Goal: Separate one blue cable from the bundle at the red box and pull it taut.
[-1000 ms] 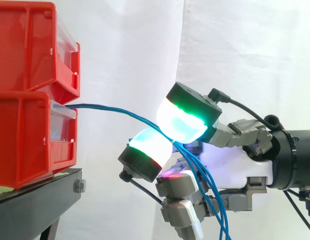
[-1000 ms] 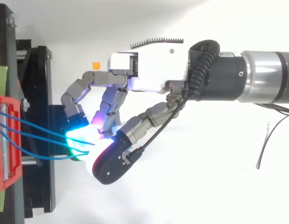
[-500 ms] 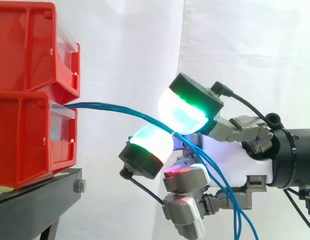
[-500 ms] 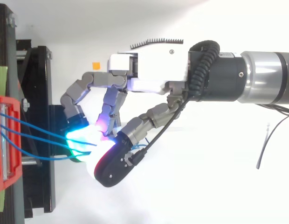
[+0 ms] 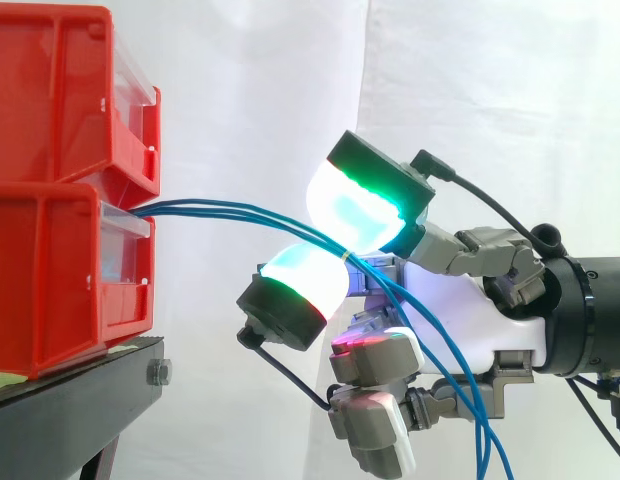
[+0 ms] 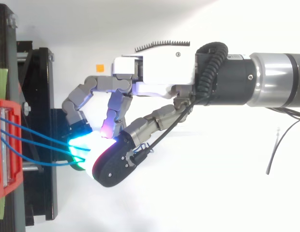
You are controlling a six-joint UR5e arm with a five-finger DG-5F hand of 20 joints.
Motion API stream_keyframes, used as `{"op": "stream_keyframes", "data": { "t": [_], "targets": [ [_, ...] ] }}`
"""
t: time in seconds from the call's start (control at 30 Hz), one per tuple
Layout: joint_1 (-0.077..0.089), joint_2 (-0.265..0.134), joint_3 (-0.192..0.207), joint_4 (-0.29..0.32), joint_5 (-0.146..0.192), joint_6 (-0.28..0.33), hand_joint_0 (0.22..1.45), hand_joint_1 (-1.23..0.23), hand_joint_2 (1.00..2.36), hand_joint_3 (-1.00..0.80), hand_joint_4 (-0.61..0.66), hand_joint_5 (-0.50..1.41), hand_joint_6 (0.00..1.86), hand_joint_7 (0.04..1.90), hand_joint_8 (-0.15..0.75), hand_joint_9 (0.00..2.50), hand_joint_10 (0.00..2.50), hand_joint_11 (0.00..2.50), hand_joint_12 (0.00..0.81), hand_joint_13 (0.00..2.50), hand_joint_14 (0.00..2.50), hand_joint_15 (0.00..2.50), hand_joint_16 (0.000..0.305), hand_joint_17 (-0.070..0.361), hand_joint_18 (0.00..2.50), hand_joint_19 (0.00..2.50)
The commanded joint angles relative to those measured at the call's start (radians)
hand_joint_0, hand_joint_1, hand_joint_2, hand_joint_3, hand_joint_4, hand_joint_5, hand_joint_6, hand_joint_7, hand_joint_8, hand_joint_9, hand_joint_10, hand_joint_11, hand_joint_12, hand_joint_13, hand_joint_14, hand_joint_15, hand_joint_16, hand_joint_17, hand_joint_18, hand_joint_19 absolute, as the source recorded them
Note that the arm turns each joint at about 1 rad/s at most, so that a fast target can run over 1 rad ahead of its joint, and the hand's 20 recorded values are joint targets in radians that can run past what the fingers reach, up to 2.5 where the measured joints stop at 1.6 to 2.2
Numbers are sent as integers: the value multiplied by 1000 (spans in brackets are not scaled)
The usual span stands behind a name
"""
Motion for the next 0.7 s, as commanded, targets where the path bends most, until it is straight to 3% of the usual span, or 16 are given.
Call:
{"op": "stream_keyframes", "data": {
  "t": [0.0,0.2,0.33,0.37,0.53,0.67],
  "targets": [
    [0,0,0,0,0,0,576,-679,1000,-500,-110,-87,817,1200,265,1279,29,1083,362,1146,31,886,48,107,931,960],
    [0,0,-1,-2,0,0,727,-913,1000,-500,-93,-130,857,1287,270,1205,29,1134,351,1113,33,880,48,108,883,879],
    [0,0,-1,-8,-2,0,798,-943,1000,-500,-162,-144,883,1452,259,1201,29,1173,351,1106,32,868,48,108,859,841],
    [0,0,-1,-8,0,0,802,-942,1000,-500,-179,-146,901,1417,263,1210,29,1204,347,1107,33,874,48,108,856,841],
    [0,0,-1,-8,0,0,688,-1057,1000,-500,-58,-120,915,1377,245,1273,30,1323,341,1115,33,876,47,107,861,834],
    [0,-1,-1,-8,0,0,643,-1077,1000,-500,-36,-108,910,1386,258,1326,34,1340,344,1137,34,890,47,105,878,852]
  ]
}}
